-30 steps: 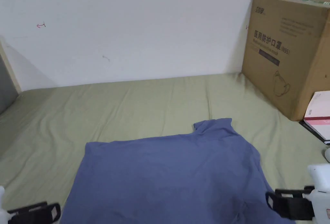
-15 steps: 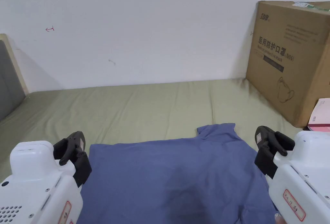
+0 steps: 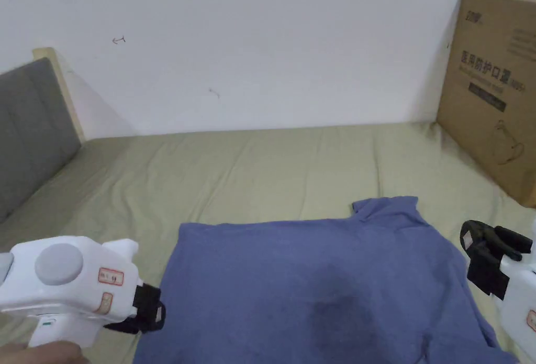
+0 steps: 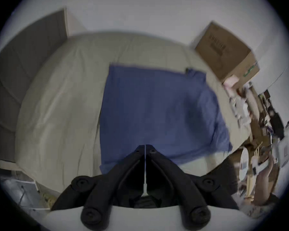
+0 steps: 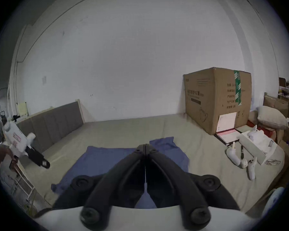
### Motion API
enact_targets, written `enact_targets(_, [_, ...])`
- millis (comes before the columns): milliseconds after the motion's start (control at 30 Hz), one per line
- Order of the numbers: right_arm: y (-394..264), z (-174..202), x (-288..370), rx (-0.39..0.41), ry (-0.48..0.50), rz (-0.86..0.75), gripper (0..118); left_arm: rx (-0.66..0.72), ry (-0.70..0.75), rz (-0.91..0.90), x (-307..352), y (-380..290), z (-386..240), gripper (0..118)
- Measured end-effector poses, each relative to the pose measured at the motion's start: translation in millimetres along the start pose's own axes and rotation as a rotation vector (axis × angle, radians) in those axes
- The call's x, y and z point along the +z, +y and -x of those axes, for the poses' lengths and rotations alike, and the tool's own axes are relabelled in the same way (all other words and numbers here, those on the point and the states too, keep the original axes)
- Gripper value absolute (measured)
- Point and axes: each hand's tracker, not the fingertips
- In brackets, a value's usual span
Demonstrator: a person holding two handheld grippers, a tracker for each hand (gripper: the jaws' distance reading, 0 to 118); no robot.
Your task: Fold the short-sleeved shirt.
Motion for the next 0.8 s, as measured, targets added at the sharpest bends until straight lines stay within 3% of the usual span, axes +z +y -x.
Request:
enact_targets(67, [-4,-2,-4,0.001,0.004,0.036,0,0.024,0.042,0.026,-24,6,24,93])
enact_targets(100, [-7,-3,-6,-0.006,0.007,0.062,0,0.06,0.047,0.058,-35,-31,54,111])
enact_targets(367, [-24,-9,-12,-0.065,0.023,0.158,0,0.071,0.139,0.084,-102,-65,87,108])
enact_targets(467, [-28,-8,-12,-0.057,0.024,0.177,0,-0.01,0.183,0.091,-126,-80,87,111])
enact_targets(633, [-32,-18,-11,-0.051,0.019,0.193,0,-0.062,0.267,0.035,-118,-90,58,100])
enact_targets(667, [-33,-22,-10,-0.039,0.007,0.202,0,-0.087,0.263,0.003,-110,-91,55,89])
enact_targets(767, [-38,-42,-11,-0.061,0.025,0.257,0,-0.117,0.182,-0.031,-92,-91,46,12])
enact_targets(800, [-40,-50,-12,-0.079,0.034,0.286,0,-0.133,0.238,-0.033,-87,-93,45,8])
